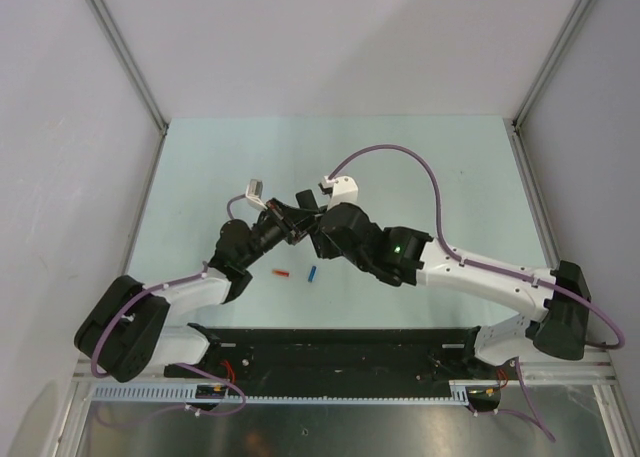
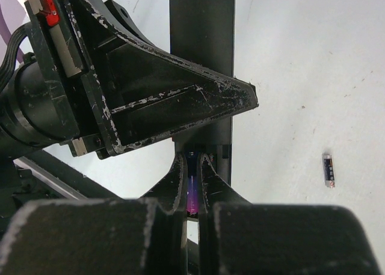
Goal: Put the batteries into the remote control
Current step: Load the battery into the remote control.
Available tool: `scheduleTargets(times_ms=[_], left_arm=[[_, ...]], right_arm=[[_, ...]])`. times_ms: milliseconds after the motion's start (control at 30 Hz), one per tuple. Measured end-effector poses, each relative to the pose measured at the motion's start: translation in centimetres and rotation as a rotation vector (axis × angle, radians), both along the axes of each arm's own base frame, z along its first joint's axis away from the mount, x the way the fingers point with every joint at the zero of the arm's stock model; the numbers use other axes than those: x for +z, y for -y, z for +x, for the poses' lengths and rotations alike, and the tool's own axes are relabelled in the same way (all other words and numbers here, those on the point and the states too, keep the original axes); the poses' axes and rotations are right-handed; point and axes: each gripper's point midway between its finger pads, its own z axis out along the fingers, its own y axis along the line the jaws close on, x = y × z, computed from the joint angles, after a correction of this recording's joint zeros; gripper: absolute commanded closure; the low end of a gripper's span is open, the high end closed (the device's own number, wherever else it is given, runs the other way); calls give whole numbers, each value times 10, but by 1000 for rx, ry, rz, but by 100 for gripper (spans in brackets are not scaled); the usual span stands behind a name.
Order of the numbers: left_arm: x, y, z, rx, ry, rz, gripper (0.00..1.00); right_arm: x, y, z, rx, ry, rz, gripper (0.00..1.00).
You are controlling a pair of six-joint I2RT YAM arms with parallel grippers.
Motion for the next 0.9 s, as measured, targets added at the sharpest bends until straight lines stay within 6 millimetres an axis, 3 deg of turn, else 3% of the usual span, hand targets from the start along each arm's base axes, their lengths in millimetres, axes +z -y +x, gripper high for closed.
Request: scheduleTargets(times_ms=[300,633,900], left_arm=[[-6,-1,2,8,-21,17,100],[-6,-2,1,7,-19,14,100],[1,-2,-1,5,7,-9,100]], right_arm=[[-6,-2,2,8,-30,-30,100],[-5,-2,1,9,-31,-34,80],[1,-3,-1,-3,-18,-27,78]])
